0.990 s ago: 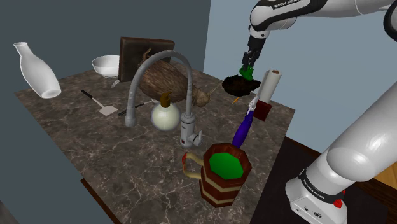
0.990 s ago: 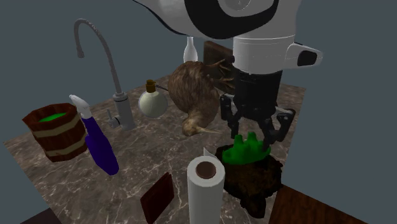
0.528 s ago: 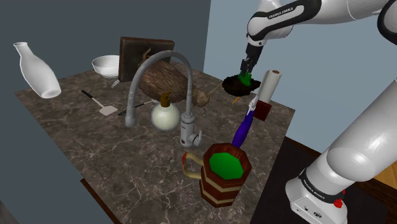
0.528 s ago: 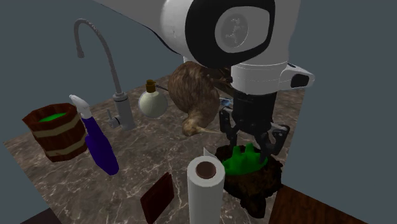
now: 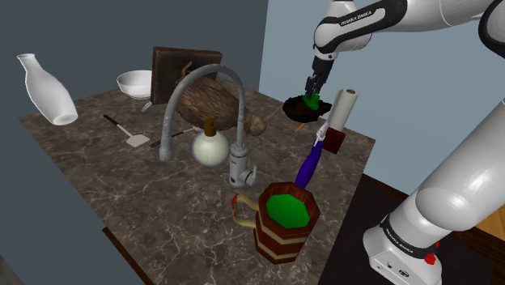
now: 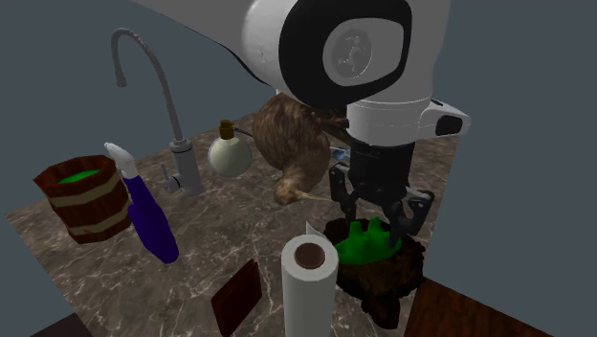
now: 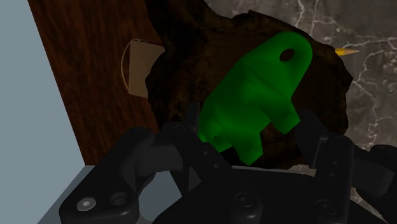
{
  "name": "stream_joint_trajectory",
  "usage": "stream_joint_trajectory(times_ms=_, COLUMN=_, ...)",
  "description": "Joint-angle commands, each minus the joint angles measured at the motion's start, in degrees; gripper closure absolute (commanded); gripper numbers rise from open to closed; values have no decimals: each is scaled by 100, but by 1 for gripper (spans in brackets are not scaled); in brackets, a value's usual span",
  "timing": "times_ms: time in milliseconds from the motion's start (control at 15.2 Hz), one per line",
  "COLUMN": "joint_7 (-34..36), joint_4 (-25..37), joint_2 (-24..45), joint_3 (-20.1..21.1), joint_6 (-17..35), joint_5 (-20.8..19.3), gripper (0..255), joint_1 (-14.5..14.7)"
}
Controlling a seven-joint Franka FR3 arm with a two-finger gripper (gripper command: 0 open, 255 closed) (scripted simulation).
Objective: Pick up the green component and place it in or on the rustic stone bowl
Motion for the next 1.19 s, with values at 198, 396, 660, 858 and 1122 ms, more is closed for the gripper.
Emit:
stream_joint_trajectory(times_ms=198, joint_7=0, joint_4=0, joint_2=0, joint_3=0, joint_6=1, joint_5=0, gripper=0, joint_1=0)
stream_joint_trajectory(times_ms=396, joint_7=13, joint_4=110, joint_2=-75, joint_3=4, joint_6=-183, joint_5=-17, gripper=0, joint_1=5)
stream_joint_trajectory(times_ms=660, joint_7=39, joint_4=459, joint_2=-245, joint_3=19, joint_6=-698, joint_5=-52, gripper=0, joint_1=18)
stream_joint_trajectory(times_ms=858, joint_7=39, joint_4=459, joint_2=-245, joint_3=19, joint_6=-698, joint_5=-52, gripper=0, joint_1=18)
stream_joint_trajectory(times_ms=1122, joint_7=39, joint_4=459, joint_2=-245, joint_3=19, joint_6=-698, joint_5=-52, gripper=0, joint_1=18)
